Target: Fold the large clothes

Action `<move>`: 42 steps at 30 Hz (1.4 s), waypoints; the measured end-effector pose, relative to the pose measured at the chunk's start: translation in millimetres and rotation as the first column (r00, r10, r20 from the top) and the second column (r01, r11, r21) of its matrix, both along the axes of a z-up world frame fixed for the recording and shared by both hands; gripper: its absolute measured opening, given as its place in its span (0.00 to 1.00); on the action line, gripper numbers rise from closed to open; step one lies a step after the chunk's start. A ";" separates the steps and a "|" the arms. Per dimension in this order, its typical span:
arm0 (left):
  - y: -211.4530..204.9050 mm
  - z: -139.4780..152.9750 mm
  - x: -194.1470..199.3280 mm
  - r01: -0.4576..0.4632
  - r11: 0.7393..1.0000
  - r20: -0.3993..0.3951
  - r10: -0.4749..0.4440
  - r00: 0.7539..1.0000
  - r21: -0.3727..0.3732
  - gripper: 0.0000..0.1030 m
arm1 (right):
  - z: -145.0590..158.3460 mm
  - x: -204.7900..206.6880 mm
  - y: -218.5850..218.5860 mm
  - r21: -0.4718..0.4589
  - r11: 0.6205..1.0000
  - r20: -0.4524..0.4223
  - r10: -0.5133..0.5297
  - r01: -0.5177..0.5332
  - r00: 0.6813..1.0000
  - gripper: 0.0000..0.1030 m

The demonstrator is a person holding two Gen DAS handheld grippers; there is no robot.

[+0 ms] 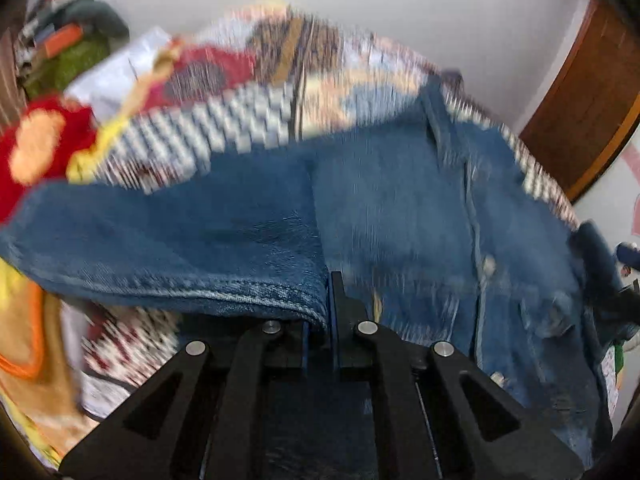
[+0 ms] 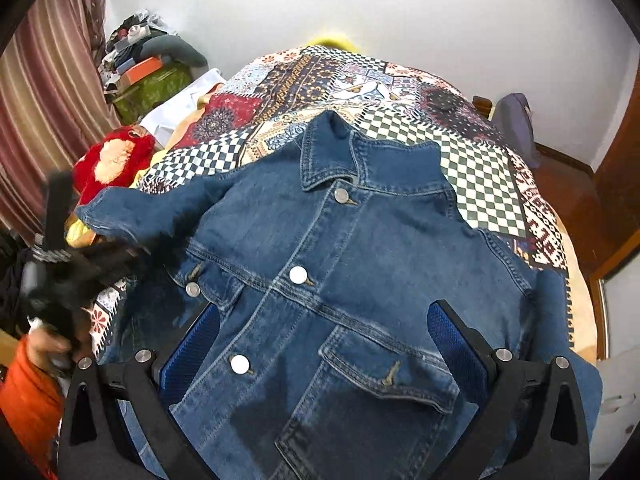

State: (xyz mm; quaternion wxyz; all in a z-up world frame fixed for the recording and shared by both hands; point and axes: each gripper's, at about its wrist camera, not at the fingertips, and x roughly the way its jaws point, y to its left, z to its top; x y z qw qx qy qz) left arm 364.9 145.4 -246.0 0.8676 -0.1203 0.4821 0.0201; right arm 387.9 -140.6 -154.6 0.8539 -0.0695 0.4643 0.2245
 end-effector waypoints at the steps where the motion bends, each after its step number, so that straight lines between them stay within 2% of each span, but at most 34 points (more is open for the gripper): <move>1: -0.4 -8.1 1.2 -0.001 1.000 -0.025 0.000 1.000 -0.023 0.07 | 0.1 -1.2 -1.1 0.000 1.000 -0.005 0.003 -0.003 1.000 1.00; 3: 2.8 -19.5 -0.2 -0.015 0.998 -0.057 0.012 0.998 -0.060 0.09 | -0.5 -2.7 -1.9 -0.004 1.000 -0.007 0.009 -0.010 1.000 1.00; 5: 8.3 -19.4 -4.7 -0.024 0.996 -0.066 0.018 0.998 -0.089 0.17 | -2.0 -3.1 -1.3 -0.013 1.000 -0.006 0.016 -0.016 1.000 1.00; 7: 18.3 -12.4 -9.2 -0.035 0.994 -0.091 0.025 0.996 -0.100 0.46 | -4.0 -2.5 1.4 -0.015 1.000 -0.011 0.019 -0.020 1.000 1.00; 9: 29.4 -1.0 -18.6 -0.051 0.994 -0.061 0.045 0.997 -0.099 0.63 | -6.7 -1.3 5.2 -0.006 1.000 -0.025 0.023 -0.023 0.999 1.00; 10: 31.3 4.1 -25.9 -0.063 0.994 -0.042 0.060 0.997 -0.093 0.67 | -7.7 -0.6 7.6 0.001 1.000 -0.031 0.026 -0.026 0.999 1.00; 13: 58.0 18.5 -42.4 -0.114 0.987 0.006 0.116 0.993 -0.114 0.69 | -10.5 0.8 14.8 0.004 0.999 -0.033 0.034 -0.034 0.999 1.00; 16: 92.5 21.4 -54.7 -0.196 0.968 0.012 0.200 0.980 -0.154 0.70 | -12.6 3.7 24.3 -0.001 0.999 -0.029 0.043 -0.043 0.999 1.00; 19: 127.3 12.6 -59.1 -0.293 0.933 0.005 0.301 0.954 -0.209 0.70 | -14.7 6.7 33.2 0.002 0.999 -0.033 0.051 -0.051 0.998 1.00; 24: 157.0 -5.8 -57.7 -0.345 0.900 -0.027 0.351 0.936 -0.264 0.69 | -21.9 14.3 47.4 -0.014 0.998 -0.040 0.058 -0.058 0.998 1.00; 26: 165.0 -14.3 -53.4 -0.362 0.880 -0.040 0.369 0.929 -0.308 0.69 | -25.2 17.9 53.5 -0.009 0.998 -0.053 0.058 -0.059 0.997 1.00; 28: 174.6 -22.1 -49.0 -0.384 0.851 -0.040 0.396 0.917 -0.358 0.61 | -27.4 20.6 58.1 0.000 0.998 -0.065 0.061 -0.061 0.996 1.00; 31: 179.2 -28.3 -38.7 -0.394 0.843 -0.044 0.408 0.912 -0.366 0.26 | -28.0 23.0 62.2 0.022 0.998 -0.082 0.065 -0.064 0.994 1.00; 33: 176.1 -27.3 -32.1 -0.402 0.858 -0.041 0.412 0.910 -0.320 0.11 | -27.9 22.8 63.1 0.026 0.998 -0.083 0.064 -0.062 0.995 1.00; 35: 171.2 -21.1 -29.2 -0.396 0.880 -0.020 0.405 0.914 -0.261 0.08 | -27.4 23.0 63.3 0.023 0.998 -0.081 0.066 -0.064 0.995 1.00; 37: 155.8 -0.6 -27.8 -0.367 0.917 0.049 0.379 0.924 -0.155 0.06 | -26.3 23.1 61.1 0.016 0.998 -0.074 0.063 -0.062 0.995 1.00; 38: 150.5 7.5 -27.9 -0.356 0.927 0.078 0.366 0.927 -0.119 0.06 | -25.1 23.0 59.5 0.016 0.998 -0.073 0.061 -0.060 0.995 1.00; 40: 129.9 35.9 -27.5 -0.311 0.950 0.157 0.310 0.938 -0.018 0.06 | -22.5 24.0 52.8 0.028 0.998 -0.075 0.053 -0.051 0.996 1.00; 42: 111.5 61.2 -25.7 -0.264 0.964 0.214 0.251 0.944 0.034 0.05 | -18.9 25.2 42.5 0.044 0.999 -0.073 0.032 -0.029 0.997 1.00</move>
